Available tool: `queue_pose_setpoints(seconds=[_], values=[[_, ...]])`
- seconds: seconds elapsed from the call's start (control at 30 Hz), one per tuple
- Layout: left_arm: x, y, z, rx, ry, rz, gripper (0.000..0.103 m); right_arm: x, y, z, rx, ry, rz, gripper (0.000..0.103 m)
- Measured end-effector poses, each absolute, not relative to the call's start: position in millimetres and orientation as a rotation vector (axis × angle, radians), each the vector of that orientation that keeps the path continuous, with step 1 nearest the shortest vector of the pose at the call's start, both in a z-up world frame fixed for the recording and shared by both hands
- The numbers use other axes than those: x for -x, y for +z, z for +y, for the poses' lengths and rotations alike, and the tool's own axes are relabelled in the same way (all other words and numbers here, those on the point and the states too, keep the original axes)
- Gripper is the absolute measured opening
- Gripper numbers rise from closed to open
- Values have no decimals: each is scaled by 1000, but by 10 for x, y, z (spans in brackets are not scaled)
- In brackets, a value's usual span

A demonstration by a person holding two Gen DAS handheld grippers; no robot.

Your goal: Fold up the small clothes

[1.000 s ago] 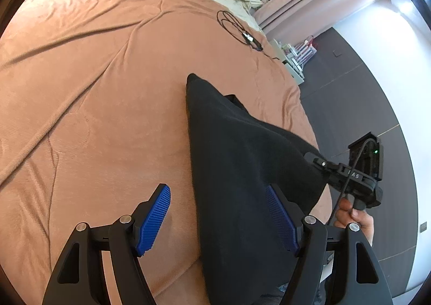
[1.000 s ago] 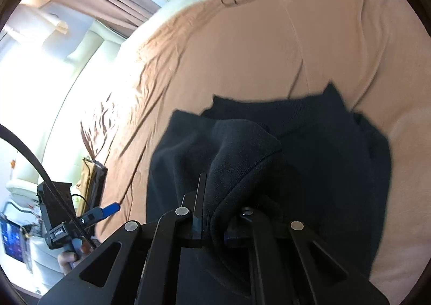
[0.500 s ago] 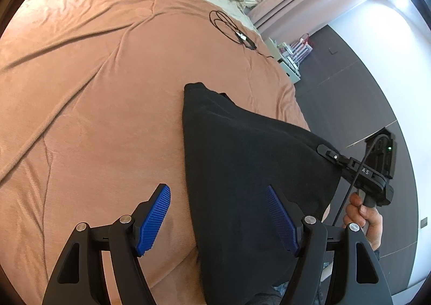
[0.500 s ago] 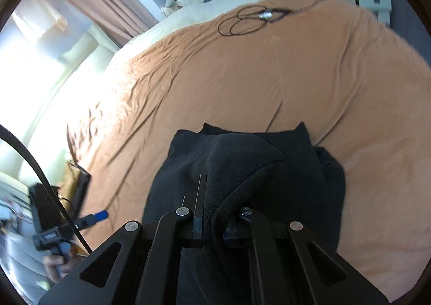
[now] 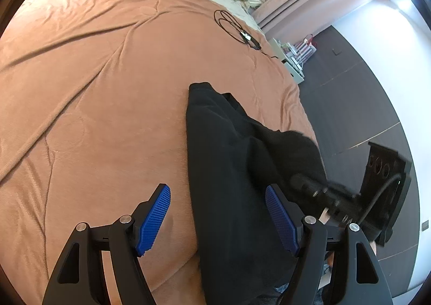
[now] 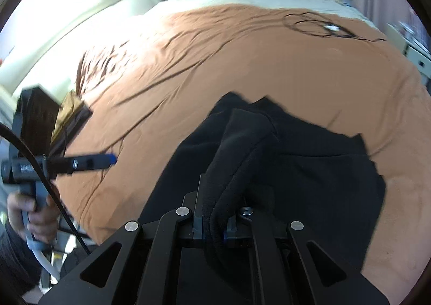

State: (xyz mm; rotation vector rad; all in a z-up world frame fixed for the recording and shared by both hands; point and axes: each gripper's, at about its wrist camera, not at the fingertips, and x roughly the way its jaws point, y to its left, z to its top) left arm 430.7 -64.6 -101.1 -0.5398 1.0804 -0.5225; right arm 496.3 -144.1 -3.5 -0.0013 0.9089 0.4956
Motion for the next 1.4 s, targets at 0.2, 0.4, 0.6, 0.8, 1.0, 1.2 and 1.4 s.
queue_pose_setpoints(seconds=[0.2,0.4,0.6,0.8,1.0,1.2,1.4], values=[[-4303,-1026,-590,552,-511,1084,74,-5069,-317,-1252,-80,622,1058,36],[-4315,-1011,-648,553,-526,1083,74,-5060,-334,-1387,-183,729,1079,68],[-4327,-978,-799,547,-555,1083,74,-5014,-98,-1871,-245,718,1032,68],[-4369,-867,-1090,523,-595,1076,74,-4960,74,-2509,-312,592,964,68],[-4431,-783,-1433,467,-627,1084,80,-5015,-72,-2854,-349,452,990,68],[-4524,-829,-1757,407,-645,1117,82,-5047,-283,-2947,-392,424,1034,68],[-4563,-1022,-2001,342,-631,1182,32,-5042,-279,-3099,-426,423,1046,68]])
